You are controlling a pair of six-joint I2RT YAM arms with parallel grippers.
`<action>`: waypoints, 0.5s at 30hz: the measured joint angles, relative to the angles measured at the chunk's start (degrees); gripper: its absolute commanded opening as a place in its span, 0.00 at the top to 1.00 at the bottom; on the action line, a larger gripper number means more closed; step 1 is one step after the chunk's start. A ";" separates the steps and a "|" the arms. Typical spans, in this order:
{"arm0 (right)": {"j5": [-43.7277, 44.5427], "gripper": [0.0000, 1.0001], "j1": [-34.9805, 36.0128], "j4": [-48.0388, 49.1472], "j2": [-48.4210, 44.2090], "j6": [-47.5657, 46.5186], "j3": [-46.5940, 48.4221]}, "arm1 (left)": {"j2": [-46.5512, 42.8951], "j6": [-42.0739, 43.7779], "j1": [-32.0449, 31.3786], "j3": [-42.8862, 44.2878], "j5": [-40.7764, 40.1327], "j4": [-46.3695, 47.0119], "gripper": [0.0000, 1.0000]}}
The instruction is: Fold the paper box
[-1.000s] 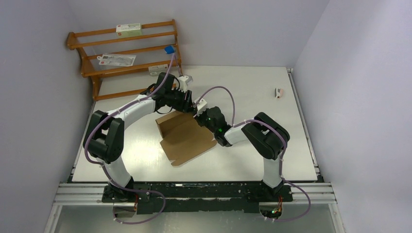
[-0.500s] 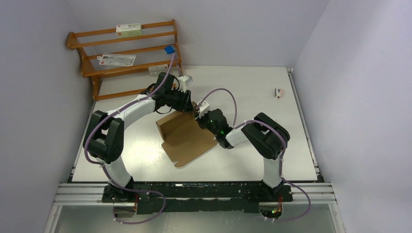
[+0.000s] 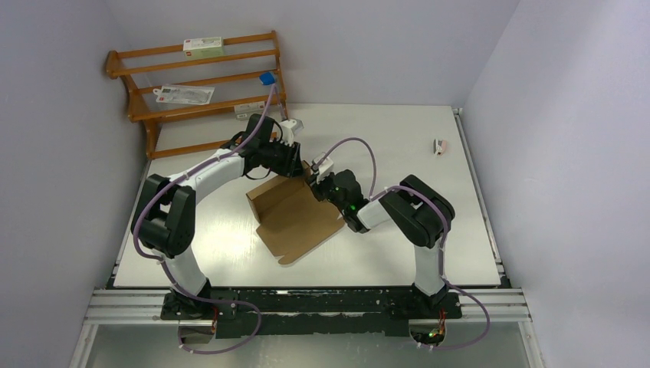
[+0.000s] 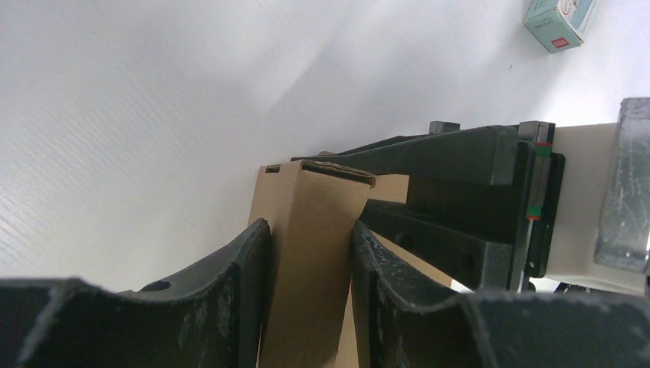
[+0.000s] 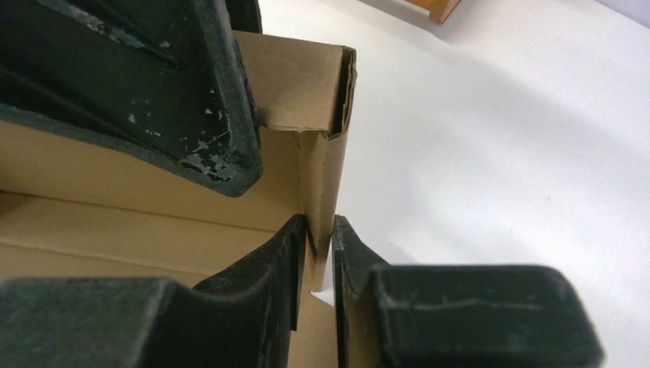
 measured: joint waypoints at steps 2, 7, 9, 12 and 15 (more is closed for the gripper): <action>-0.52 0.79 -0.20 0.48 0.28 0.50 0.00 | 0.04 0.11 0.02 0.00 0.22 0.00 0.57; -0.68 0.82 -0.37 1.51 0.79 1.44 0.00 | 0.13 0.17 0.22 0.04 0.85 0.00 0.57; -0.26 0.84 -0.35 1.55 0.81 1.66 0.07 | 0.35 0.17 0.28 0.35 1.14 -0.22 0.57; 1.03 0.85 -0.31 1.66 0.85 2.05 0.09 | 0.63 0.17 0.33 0.68 1.44 -0.24 0.57; 2.51 0.86 0.00 1.81 0.90 2.60 0.09 | 0.68 0.20 0.33 0.74 1.62 -0.20 0.57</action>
